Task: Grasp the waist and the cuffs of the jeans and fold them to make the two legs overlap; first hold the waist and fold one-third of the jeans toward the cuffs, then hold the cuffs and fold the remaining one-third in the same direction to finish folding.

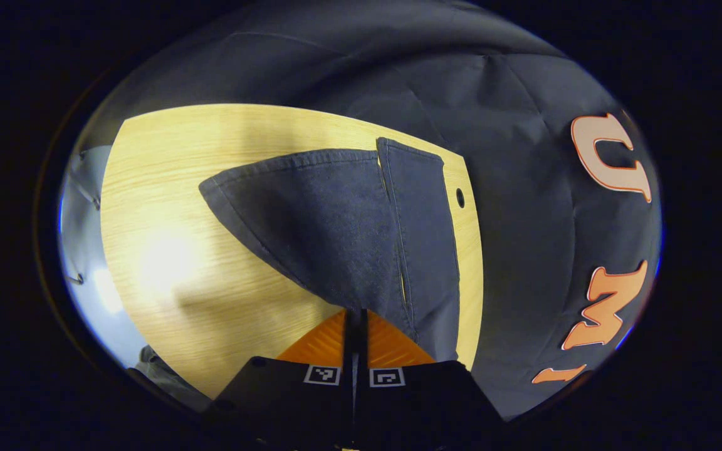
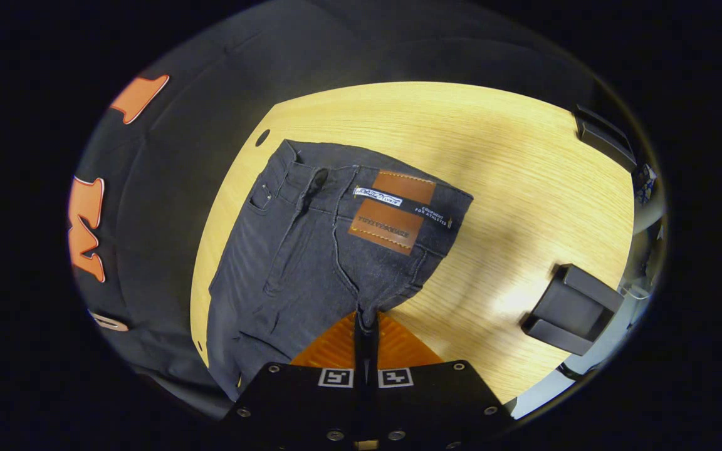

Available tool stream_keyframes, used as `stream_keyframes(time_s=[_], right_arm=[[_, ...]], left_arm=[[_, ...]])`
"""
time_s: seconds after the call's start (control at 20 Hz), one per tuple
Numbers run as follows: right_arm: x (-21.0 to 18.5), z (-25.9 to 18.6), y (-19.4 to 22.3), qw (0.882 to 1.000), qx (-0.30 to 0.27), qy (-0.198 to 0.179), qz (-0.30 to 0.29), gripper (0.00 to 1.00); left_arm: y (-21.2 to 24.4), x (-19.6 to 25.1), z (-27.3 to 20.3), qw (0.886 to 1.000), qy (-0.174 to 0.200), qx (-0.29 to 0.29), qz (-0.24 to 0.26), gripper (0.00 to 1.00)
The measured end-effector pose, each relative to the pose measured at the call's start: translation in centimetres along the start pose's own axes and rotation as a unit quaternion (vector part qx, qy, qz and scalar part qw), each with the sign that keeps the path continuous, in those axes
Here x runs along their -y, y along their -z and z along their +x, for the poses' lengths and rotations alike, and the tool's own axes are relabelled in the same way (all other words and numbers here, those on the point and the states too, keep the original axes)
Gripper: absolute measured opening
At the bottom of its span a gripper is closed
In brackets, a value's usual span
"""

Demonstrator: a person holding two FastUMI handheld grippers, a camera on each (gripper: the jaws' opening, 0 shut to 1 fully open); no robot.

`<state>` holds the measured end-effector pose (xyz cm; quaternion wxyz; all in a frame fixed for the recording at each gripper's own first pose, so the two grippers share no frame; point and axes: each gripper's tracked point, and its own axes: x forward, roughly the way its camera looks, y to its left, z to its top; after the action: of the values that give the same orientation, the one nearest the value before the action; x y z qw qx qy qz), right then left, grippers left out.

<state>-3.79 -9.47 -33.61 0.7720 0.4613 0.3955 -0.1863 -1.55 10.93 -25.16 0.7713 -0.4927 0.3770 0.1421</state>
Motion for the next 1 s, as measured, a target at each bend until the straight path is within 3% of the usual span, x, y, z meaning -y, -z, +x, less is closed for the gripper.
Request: stream_keyframes(time_s=[0.15,0.4,0.65,1.0], right_arm=[[-1.3,-1.6,-0.5,1.0,-0.001,-0.023,-0.003,0.0],[-5.9,-3.2,-2.4,0.998,-0.001,-0.063,-0.013,0.0],[-11.5,-4.1,-4.7,0.995,-0.006,-0.102,-0.02,0.0],[-17.2,-1.0,-8.2,0.994,-0.017,-0.109,-0.013,0.0]], left_arm=[[0.2,0.4,-1.2,1.0,-0.013,-0.003,0.008,0.03],[0.3,1.9,-3.6,0.995,-0.072,-0.017,0.062,0.02],[-0.9,5.5,-4.5,0.993,-0.094,-0.026,0.06,0.03],[-4.3,14.2,1.4,0.991,-0.083,-0.025,0.101,0.03]])
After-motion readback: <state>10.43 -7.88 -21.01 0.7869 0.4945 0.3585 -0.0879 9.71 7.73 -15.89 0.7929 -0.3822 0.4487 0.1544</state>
